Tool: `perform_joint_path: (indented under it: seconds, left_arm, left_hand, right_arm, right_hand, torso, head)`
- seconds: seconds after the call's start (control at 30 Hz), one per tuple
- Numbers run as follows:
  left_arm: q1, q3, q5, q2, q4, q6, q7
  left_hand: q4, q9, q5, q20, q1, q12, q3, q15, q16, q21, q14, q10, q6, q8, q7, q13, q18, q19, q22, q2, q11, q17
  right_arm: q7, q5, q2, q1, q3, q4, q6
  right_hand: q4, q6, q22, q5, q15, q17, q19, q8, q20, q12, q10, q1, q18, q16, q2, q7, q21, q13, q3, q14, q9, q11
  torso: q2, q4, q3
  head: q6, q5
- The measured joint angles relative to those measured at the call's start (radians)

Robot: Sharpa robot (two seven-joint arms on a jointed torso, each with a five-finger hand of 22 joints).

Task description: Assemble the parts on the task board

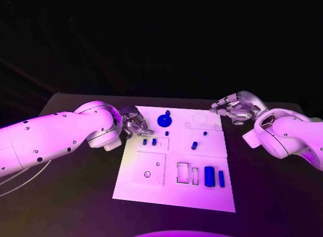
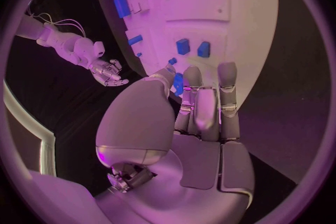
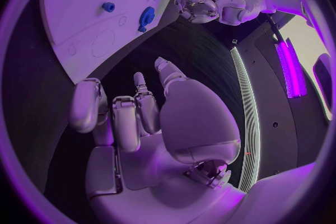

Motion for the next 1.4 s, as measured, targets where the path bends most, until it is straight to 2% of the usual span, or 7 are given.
perform_joint_path:
  seconds: [0.07, 0.17, 0.3, 0.47, 0.7, 1.07, 1.4]
  left_arm:
    - [0.0, 0.0, 0.01, 0.003, 0.001, -0.032, 0.05]
    - [0.0, -0.004, 0.011, 0.017, 0.001, -0.083, 0.14]
    - [-0.004, -0.013, -0.024, 0.037, 0.0, -0.14, 0.248]
    - [-0.024, -0.021, -0.131, 0.063, -0.015, -0.192, 0.341]
    - [-0.037, -0.028, -0.304, 0.095, -0.05, -0.212, 0.388]
    - [-0.047, -0.036, -0.496, 0.146, -0.111, -0.189, 0.388]
    - [-0.054, -0.037, -0.555, 0.189, -0.159, -0.152, 0.371]
  left_hand:
    - [-0.01, -0.037, 0.0, 0.018, 0.057, -0.047, 0.045, 0.018, -0.11, -0.079, -0.063, -0.058, -0.024, -0.032, 0.024, -0.04, 0.005, -0.052, -0.084, -0.014, 0.019, -0.107]
    - [-0.031, -0.087, 0.0, 0.039, 0.13, -0.14, 0.116, 0.04, -0.238, -0.137, -0.152, -0.133, -0.043, -0.071, 0.044, -0.116, 0.005, -0.072, -0.127, -0.045, 0.046, -0.246]
    - [-0.031, -0.136, 0.0, 0.051, 0.143, -0.198, 0.148, 0.053, -0.293, -0.172, -0.186, -0.142, -0.027, -0.099, 0.057, -0.186, 0.005, -0.071, -0.15, -0.079, 0.055, -0.318]
    - [-0.043, -0.19, 0.0, 0.059, 0.162, -0.259, 0.159, 0.057, -0.3, -0.189, -0.19, -0.156, -0.006, -0.132, 0.05, -0.264, 0.005, -0.063, -0.163, -0.115, 0.062, -0.347]
    - [-0.082, -0.273, 0.0, 0.055, 0.185, -0.336, 0.173, 0.051, -0.261, -0.189, -0.171, -0.125, 0.037, -0.18, 0.04, -0.384, 0.005, -0.037, -0.164, -0.138, 0.061, -0.362]
    - [-0.105, -0.327, 0.0, 0.048, 0.191, -0.387, 0.168, 0.041, -0.201, -0.167, -0.145, -0.12, 0.062, -0.217, 0.022, -0.465, 0.005, -0.03, -0.142, -0.145, 0.055, -0.349]
    - [-0.114, -0.351, 0.0, 0.044, 0.191, -0.413, 0.17, 0.038, -0.155, -0.117, -0.123, -0.118, 0.084, -0.228, 0.017, -0.501, 0.005, 0.0, -0.088, -0.145, 0.053, -0.332]
  right_arm:
    - [0.0, 0.0, 0.0, 0.0, 0.0, 0.0, 0.0]
    - [0.001, 0.0, 0.001, 0.0, 0.0, -0.002, 0.0]
    - [0.002, 0.001, 0.002, -0.001, 0.0, -0.003, 0.0]
    - [0.003, 0.001, 0.002, -0.002, 0.0, -0.005, 0.0]
    - [0.005, 0.001, 0.002, -0.003, 0.0, -0.005, 0.0]
    - [0.009, 0.002, 0.003, -0.003, 0.0, -0.005, -0.001]
    - [0.011, 0.002, 0.003, -0.003, 0.0, -0.003, -0.002]
  right_hand:
    - [0.0, -0.002, 0.0, 0.0, 0.0, 0.0, 0.0, 0.0, 0.0, 0.0, 0.0, 0.0, 0.0, 0.0, 0.0, 0.002, 0.0, 0.0, 0.0, 0.0, 0.0, 0.0]
    - [0.0, -0.003, 0.0, 0.0, 0.0, 0.0, 0.0, 0.0, 0.0, 0.0, 0.0, 0.0, 0.0, 0.0, 0.0, 0.003, 0.0, 0.0, 0.0, 0.0, 0.0, 0.0]
    - [0.0, -0.003, 0.0, 0.0, 0.0, 0.0, 0.0, 0.0, 0.0, 0.0, 0.0, 0.0, 0.0, 0.0, 0.0, 0.003, 0.0, 0.0, 0.0, 0.0, 0.0, 0.0]
    - [0.0, -0.003, 0.0, 0.004, 0.0, 0.0, 0.0, 0.0, 0.0, 0.0, 0.0, 0.0, 0.0, 0.0, 0.0, 0.003, 0.0, 0.0, 0.0, 0.0, -0.001, 0.0]
    - [0.0, -0.003, 0.0, 0.004, 0.0, 0.0, 0.0, 0.0, 0.0, 0.0, 0.0, 0.0, 0.0, 0.0, 0.0, 0.003, 0.0, 0.0, 0.0, 0.0, -0.001, 0.0]
    - [0.0, -0.003, -0.004, 0.004, 0.0, 0.0, 0.0, 0.0, 0.0, 0.0, -0.004, 0.0, 0.0, 0.0, 0.0, 0.003, -0.004, 0.0, 0.0, 0.0, -0.001, -0.004]
    - [0.0, -0.003, -0.004, 0.004, 0.0, 0.0, 0.0, 0.0, 0.0, 0.0, -0.004, 0.0, 0.0, 0.0, 0.0, 0.003, -0.004, 0.0, 0.0, 0.0, -0.001, -0.004]
  torso:
    - [0.0, 0.0, 0.0]
    - [0.0, -0.0001, 0.0005]
    - [0.0, -0.0007, 0.0005]
    - [0.0, -0.0007, 0.0009]
    - [0.0, -0.0008, 0.0009]
    - [0.001, -0.001, 0.0007]
    - [0.001, -0.0019, 0.0002]
  head:
    - [0.003, -0.002]
    - [0.008, -0.007]
    - [0.013, -0.011]
    - [0.016, -0.016]
    - [0.019, -0.019]
    - [0.018, -0.02]
    - [0.015, -0.021]
